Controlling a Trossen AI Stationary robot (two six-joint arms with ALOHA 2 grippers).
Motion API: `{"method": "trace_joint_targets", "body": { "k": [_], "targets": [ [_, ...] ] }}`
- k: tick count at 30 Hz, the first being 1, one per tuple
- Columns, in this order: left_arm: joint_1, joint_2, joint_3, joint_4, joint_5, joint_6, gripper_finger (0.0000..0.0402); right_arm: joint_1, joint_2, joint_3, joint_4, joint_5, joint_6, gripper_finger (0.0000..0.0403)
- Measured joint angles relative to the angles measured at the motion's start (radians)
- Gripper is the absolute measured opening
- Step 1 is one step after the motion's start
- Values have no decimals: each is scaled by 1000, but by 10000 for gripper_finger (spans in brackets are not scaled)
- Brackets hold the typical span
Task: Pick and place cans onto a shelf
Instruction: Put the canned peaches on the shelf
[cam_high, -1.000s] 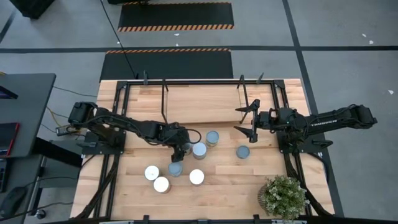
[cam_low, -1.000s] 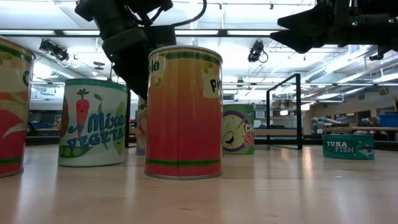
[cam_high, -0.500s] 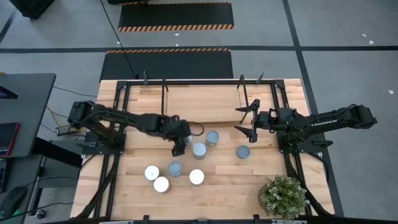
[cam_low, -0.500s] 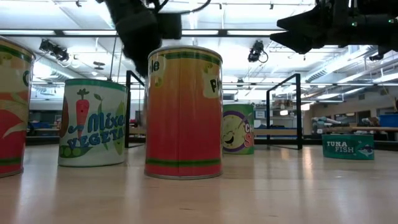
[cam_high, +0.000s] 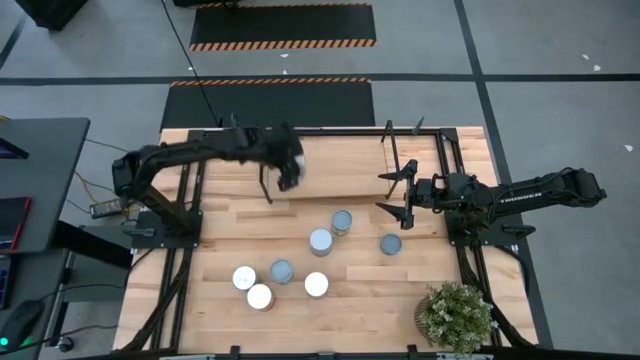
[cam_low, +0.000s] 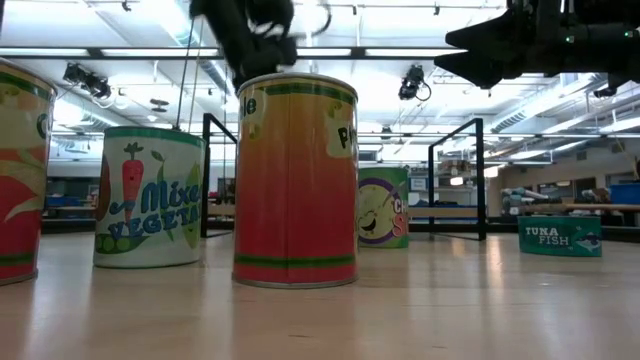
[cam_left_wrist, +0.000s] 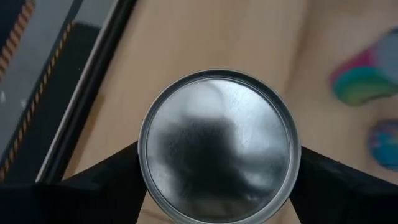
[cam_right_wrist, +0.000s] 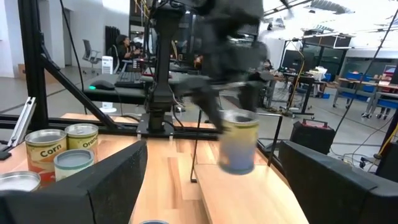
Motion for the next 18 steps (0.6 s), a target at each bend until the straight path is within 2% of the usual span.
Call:
{"method": "trace_joint_targets", "body": {
  "k": [10,18],
  "targets": [
    [182,11,-2,18,133,92,321,0,0,0,31,27,-11,372],
    [207,20,-2,41,174,78,322,-4,0,0,18,29,-31,372]
  ]
}}
